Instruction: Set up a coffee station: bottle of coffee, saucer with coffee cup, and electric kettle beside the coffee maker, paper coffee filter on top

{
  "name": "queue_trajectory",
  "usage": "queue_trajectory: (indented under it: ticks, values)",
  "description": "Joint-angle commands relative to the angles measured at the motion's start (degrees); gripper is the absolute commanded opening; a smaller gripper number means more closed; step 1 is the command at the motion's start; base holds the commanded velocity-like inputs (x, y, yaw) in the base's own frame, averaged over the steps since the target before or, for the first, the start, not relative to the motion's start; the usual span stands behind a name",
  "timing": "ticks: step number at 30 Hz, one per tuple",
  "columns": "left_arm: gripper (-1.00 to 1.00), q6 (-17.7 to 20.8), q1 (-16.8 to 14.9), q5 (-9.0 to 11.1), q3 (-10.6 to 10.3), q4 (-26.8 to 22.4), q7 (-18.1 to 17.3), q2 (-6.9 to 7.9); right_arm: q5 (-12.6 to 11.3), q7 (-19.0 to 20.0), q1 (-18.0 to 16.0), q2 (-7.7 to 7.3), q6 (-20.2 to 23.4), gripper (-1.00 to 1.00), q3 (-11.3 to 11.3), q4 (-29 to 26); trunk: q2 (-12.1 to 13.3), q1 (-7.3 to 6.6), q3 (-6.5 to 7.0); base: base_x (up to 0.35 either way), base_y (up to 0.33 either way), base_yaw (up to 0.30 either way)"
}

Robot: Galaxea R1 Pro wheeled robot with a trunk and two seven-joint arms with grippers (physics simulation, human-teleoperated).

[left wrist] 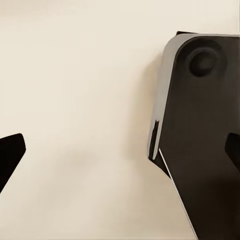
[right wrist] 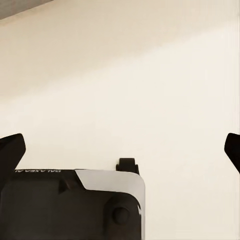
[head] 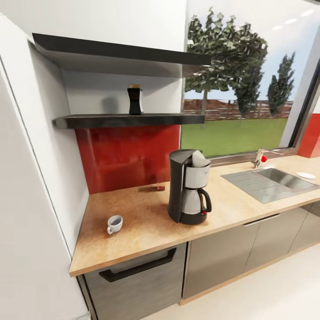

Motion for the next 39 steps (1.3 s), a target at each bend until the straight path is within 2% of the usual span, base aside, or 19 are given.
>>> queue_trajectory:
  ticks: [1, 8, 19, 22, 26, 30, 34, 39]
  values:
    - [1.0, -0.1, 0.06, 0.27, 0.33, -0.07, -0.03, -0.01, 0.54, 0.29, 0.02, -0.02, 0.35, 1.0, -0.49, -0.13, -0.02, 0.03, 0.0, 0.138, -0.267, 0.0]
    - [1.0, -0.02, 0.02, 0.27, 0.34, -0.13, 0.04, -0.01, 0.57, 0.28, 0.07, -0.07, 0.31, 1.0, -0.46, -0.05, -0.02, 0.03, 0.15, 0.031, -0.293, 0.073]
    - [1.0, 0.13, -0.09, 0.34, 0.58, -0.07, 0.06, 0.05, 0.69, 0.13, 0.34, -0.21, 0.39, 1.0, -0.42, -0.02, -0.02, 0.03, 0.48, -0.047, -0.3, 0.237]
    - [1.0, 0.22, -0.09, 0.35, 0.6, -0.01, 0.11, 0.09, 1.11, -0.14, 1.65, -0.88, 0.45, 1.0, -0.41, -0.03, -0.02, 0.03, 0.48, -0.086, -0.3, 0.269]
    - [1.0, 0.32, -0.1, 0.38, 0.67, 0.03, 0.13, 0.15, 3.23, -1.71, 3.96, -2.25, 0.47, 1.0, -0.39, -0.04, -0.02, 0.03, 0.44, -0.093, -0.3, 0.271]
    - [1.0, 0.34, -0.09, 0.58, 0.69, 0.03, 0.13, 0.23, 5.36, -2.54, 5.47, -2.57, 0.5, 1.0, -0.38, -0.04, -0.02, 0.03, 0.32, -0.069, -0.3, 0.269]
    - [1.0, 0.28, -0.07, 0.62, 0.69, 0.08, 0.13, 0.25, 5.88, -2.54, 6.1, -2.81, 0.63, 1.0, -0.4, -0.02, -0.02, 0.03, 0.13, -0.011, -0.301, 0.252]
    - [1.0, 0.27, -0.07, 0.56, 0.69, 0.11, 0.13, 0.29, 5.9, -2.26, 7.38, -4.58, 0.58, 1.0, -0.4, -0.04, -0.02, 0.03, -0.15, -0.002, -0.301, 0.233]
